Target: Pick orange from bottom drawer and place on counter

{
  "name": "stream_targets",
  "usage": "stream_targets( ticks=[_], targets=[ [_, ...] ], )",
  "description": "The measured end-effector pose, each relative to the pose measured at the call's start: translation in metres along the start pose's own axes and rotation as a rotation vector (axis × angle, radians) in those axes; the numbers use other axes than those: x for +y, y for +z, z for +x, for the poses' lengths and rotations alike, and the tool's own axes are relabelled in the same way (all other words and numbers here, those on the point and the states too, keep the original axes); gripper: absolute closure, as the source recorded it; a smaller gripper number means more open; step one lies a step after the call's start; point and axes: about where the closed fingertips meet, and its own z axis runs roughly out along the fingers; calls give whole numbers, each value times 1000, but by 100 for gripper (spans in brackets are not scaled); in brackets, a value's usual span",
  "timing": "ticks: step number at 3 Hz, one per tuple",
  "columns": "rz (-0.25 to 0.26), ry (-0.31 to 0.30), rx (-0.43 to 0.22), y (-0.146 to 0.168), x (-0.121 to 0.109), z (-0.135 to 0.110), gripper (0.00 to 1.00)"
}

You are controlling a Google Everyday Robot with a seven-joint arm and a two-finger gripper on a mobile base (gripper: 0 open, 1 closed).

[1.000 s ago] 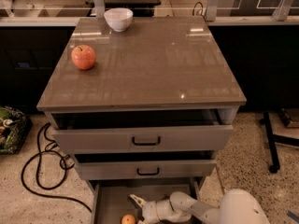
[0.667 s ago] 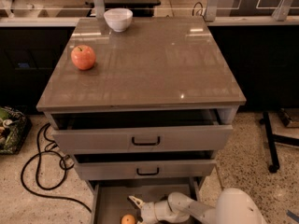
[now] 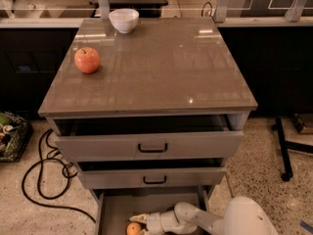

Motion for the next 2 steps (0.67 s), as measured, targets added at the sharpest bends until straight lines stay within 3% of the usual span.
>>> stream_targets(
  ticks=[2],
  targets=[
    [-6,2,-4,4,3,-1,87]
  ],
)
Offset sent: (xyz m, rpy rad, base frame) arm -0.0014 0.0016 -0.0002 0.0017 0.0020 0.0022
